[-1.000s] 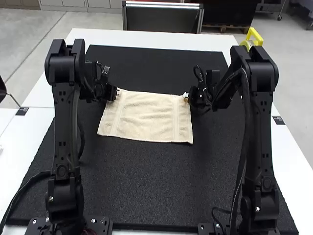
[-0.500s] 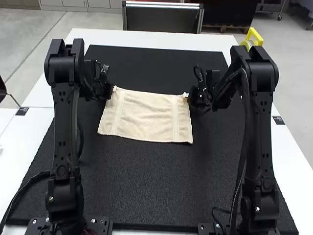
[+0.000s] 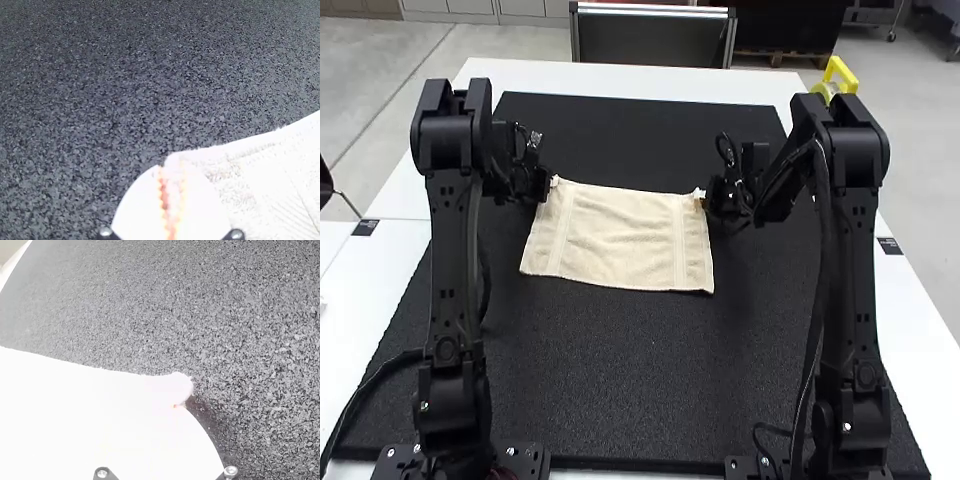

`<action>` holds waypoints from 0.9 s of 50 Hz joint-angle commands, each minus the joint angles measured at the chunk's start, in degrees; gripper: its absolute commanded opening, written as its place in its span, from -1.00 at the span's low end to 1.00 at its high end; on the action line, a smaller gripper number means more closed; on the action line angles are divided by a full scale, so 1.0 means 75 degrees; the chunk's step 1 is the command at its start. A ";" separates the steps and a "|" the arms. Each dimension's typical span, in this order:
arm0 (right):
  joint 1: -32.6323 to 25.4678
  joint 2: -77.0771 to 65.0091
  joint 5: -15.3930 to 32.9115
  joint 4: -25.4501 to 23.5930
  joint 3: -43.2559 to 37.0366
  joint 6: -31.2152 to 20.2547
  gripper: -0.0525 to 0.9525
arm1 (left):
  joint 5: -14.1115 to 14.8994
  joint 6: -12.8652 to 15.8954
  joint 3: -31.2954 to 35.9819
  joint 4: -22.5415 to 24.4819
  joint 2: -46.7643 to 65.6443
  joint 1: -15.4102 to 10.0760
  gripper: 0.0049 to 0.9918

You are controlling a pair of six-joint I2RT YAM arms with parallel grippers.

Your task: Fold the towel.

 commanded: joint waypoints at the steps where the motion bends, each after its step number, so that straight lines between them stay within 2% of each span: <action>1: -0.0175 0.0087 -0.0184 0.0093 -0.0012 0.0053 -0.93 | 0.0165 0.0095 0.0085 -0.0172 0.0165 0.0012 -0.96; 2: -0.0199 -0.0346 -0.0184 0.0093 -0.0106 0.0124 -0.94 | 0.0259 0.0106 0.0085 -0.0559 -0.0234 0.0001 -0.96; 6: -0.0199 -0.0522 -0.0219 0.0081 -0.0211 0.0135 -0.94 | 0.0329 0.0282 0.0073 -0.0864 -0.0386 0.0001 -0.96; 16: -0.0234 -0.0944 -0.0383 0.0081 -0.0527 0.0159 -0.94 | 0.0552 0.0411 -0.0103 -0.1344 -0.0820 0.0012 -0.96; 34: -0.0445 -0.1471 -0.0594 0.0128 -0.1102 0.0112 -0.94 | 0.0646 0.0692 -0.1087 -0.1344 -0.1628 0.0012 -0.96; 45: -0.0409 -0.1788 -0.0735 0.0128 -0.1442 0.0112 -0.94 | 0.0657 0.0704 -0.1603 -0.1180 -0.2062 0.0012 -0.96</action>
